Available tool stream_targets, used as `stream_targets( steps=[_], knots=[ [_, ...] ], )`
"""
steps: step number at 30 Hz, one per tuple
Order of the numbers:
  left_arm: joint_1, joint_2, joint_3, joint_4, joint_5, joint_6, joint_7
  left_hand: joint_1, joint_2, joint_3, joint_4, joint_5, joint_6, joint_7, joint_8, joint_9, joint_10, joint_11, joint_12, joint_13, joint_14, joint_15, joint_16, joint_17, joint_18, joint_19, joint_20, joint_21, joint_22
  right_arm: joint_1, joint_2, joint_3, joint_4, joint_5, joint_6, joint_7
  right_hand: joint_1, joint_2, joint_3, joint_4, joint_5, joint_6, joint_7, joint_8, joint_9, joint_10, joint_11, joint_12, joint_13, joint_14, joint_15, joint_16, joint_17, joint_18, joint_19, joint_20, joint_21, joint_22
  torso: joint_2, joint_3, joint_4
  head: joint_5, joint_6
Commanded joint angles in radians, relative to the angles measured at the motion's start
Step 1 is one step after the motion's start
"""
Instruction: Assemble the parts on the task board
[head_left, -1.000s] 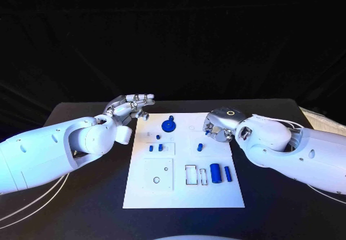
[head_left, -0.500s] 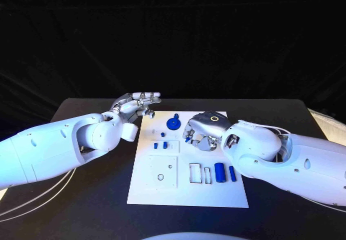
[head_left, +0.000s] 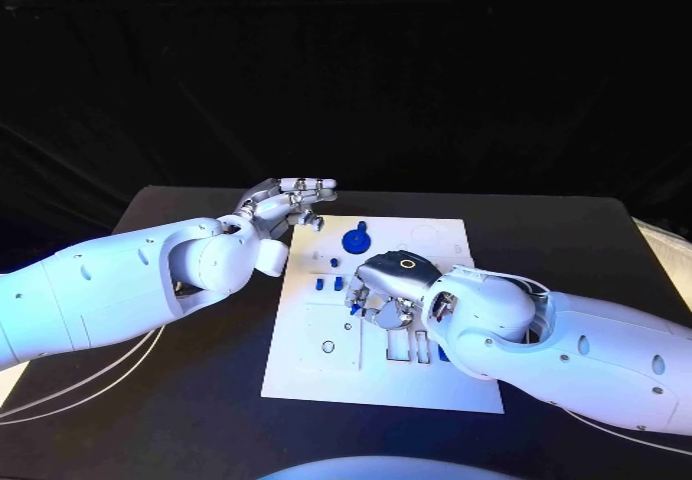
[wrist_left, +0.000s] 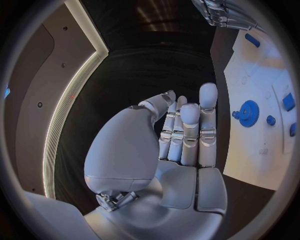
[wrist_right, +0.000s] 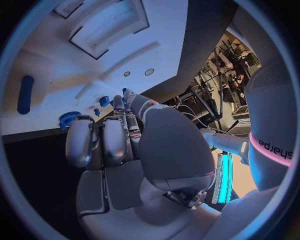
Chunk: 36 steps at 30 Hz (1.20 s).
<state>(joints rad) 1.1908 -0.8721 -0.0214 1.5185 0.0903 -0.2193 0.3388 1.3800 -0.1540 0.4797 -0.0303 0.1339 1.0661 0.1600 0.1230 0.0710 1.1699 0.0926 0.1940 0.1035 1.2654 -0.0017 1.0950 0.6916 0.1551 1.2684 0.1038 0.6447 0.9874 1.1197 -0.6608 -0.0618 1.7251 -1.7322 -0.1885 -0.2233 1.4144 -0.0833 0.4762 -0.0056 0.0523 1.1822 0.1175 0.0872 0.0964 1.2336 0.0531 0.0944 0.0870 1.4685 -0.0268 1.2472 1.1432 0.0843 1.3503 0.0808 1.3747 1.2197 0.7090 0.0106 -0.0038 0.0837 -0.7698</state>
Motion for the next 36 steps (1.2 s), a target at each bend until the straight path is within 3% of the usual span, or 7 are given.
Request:
stream_targets(
  steps=[1,15,36],
  knots=[
    [0.0,0.002,0.001,0.006,-0.018,0.018,0.003,0.005,0.008,-0.004,0.001,0.004,-0.002,0.007,0.005,-0.002,-0.007,-0.002,0.004,0.001,-0.003,0.007,-0.006,-0.001,0.014,-0.006,-0.001,-0.006,-0.001,-0.006,0.006,-0.001,-0.01,-0.002,0.02,0.028,0.002,0.01,0.005,0.002,0.003,0.001,0.008,-0.003,0.002,0.002,0.008,-0.004,0.0,0.035,0.007,0.004,-0.001,-0.006,0.001,0.005,0.003,0.0,0.0,0.0009,-0.0005,0.002,-0.004],
    [0.0,0.003,0.001,0.013,-0.02,0.021,0.0,0.005,0.009,-0.005,0.001,0.004,-0.003,0.008,0.005,-0.002,-0.008,-0.001,0.004,0.001,-0.003,0.007,-0.006,-0.001,0.014,-0.006,-0.001,-0.006,0.0,-0.025,0.035,-0.006,-0.048,-0.011,0.062,0.029,0.001,0.01,0.005,0.0,0.003,0.0,0.009,-0.005,0.002,0.001,0.009,-0.006,-0.001,0.035,0.008,0.004,-0.002,-0.006,0.0,0.006,0.003,-0.001,0.0,0.0015,-0.0022,0.011,-0.015],
    [0.0,0.003,0.001,0.017,-0.02,0.027,-0.005,0.004,0.01,-0.007,0.0,0.004,-0.004,0.008,0.005,-0.002,-0.01,-0.001,0.006,0.001,-0.005,0.008,-0.007,-0.005,0.014,-0.007,-0.001,-0.009,-0.002,-0.034,0.064,-0.01,-0.076,-0.018,0.092,0.017,0.0,0.01,0.005,0.0,0.003,-0.001,0.009,-0.005,0.002,0.001,0.01,-0.006,-0.002,0.035,0.009,0.004,-0.001,-0.005,0.0,0.006,0.003,-0.002,0.0,0.0009,-0.0011,0.013,-0.022]
  ],
)
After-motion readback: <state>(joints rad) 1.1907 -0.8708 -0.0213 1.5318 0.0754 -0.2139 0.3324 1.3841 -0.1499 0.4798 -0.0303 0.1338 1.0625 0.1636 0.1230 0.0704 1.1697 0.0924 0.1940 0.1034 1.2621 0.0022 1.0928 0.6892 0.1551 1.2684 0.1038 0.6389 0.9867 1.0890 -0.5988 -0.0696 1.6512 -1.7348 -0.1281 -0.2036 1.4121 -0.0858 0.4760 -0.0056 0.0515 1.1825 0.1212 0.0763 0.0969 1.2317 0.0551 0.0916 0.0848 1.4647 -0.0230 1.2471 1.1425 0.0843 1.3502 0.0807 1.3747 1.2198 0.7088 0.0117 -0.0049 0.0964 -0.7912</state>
